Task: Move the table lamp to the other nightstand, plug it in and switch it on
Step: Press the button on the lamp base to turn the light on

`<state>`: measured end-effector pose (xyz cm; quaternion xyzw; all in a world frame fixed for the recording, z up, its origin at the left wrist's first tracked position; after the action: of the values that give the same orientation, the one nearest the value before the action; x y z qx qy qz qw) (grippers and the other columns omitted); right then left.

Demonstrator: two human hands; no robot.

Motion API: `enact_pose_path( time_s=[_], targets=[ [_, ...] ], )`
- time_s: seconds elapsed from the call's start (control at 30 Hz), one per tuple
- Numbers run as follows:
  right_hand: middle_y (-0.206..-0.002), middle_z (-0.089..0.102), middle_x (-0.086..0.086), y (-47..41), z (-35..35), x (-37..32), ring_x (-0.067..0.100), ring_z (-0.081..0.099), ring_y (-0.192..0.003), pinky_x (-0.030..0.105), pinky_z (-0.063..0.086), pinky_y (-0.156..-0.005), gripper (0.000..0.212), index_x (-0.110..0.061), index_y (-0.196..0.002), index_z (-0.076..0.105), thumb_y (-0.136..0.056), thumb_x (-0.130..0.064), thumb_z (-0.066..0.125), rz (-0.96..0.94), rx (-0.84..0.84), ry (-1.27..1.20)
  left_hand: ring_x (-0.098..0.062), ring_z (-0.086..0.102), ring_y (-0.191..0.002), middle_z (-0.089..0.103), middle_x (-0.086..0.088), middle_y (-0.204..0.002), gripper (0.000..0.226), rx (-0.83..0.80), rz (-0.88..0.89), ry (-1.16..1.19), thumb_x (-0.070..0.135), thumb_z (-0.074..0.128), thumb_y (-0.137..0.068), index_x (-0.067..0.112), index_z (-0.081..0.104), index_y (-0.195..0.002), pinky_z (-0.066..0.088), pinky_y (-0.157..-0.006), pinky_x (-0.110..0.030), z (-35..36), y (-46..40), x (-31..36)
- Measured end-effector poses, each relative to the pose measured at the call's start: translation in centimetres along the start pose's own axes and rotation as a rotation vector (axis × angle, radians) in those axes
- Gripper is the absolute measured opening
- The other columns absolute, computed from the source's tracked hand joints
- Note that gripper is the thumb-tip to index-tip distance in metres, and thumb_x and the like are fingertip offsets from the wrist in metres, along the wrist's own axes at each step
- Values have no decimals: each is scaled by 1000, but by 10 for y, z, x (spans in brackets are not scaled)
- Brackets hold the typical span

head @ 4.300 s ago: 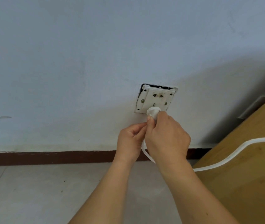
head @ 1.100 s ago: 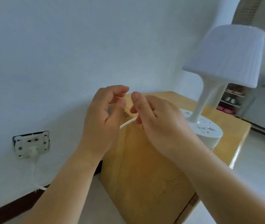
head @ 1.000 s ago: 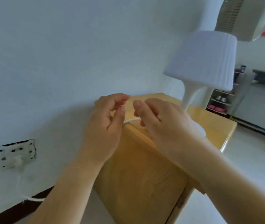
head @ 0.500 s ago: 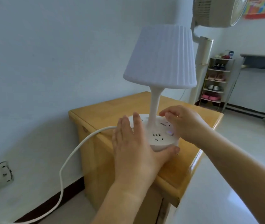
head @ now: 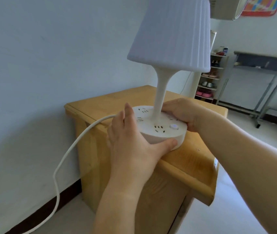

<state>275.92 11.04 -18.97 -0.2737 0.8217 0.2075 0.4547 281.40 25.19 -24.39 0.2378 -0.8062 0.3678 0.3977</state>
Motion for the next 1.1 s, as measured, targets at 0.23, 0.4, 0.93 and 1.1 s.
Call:
enact_pose_path(
  time_s=[0.23,0.4,0.93,1.1],
  targets=[
    [-101,71,20,-16,-4,6,37,66,-93,50,49,-90,29,-7,-93,72,-83,-34,65,-75,-60,55,-12,15,-138,16,19,-148,129,-2,-34,-31,70,71,-38,35,4,-143,19,-116,-44,-7,0,2],
    [-101,70,18,-30,-9,9,33,64,-90,43,50,-82,33,-9,-95,71,-83,-39,64,-145,-160,119,8,21,-117,22,26,-130,140,-46,-120,-27,66,77,-23,35,10,-143,17,-100,-20,-11,-6,6],
    [-102,65,10,-60,-11,13,25,59,-85,31,43,-69,41,-10,-103,65,-89,-45,49,-369,-411,208,-13,32,-133,26,8,-149,132,124,-374,68,46,81,-33,36,10,-143,28,-113,-39,14,11,38],
    [-79,59,3,-66,-8,14,18,52,-64,28,36,-52,41,-15,-91,65,-84,-53,50,-342,-409,196,-11,34,-131,24,10,-149,131,126,-385,102,42,82,-37,37,6,-144,32,-110,-33,15,12,37]
  ],
)
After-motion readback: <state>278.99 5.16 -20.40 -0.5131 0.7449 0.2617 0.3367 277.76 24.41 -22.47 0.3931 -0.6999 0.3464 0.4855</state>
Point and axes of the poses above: each hand's wrist, its own y-axis away from the middle knuckle, its own z-axis out of the palm, x = y × z, the point moved 3 cm from there along -y, towards the middle knuckle
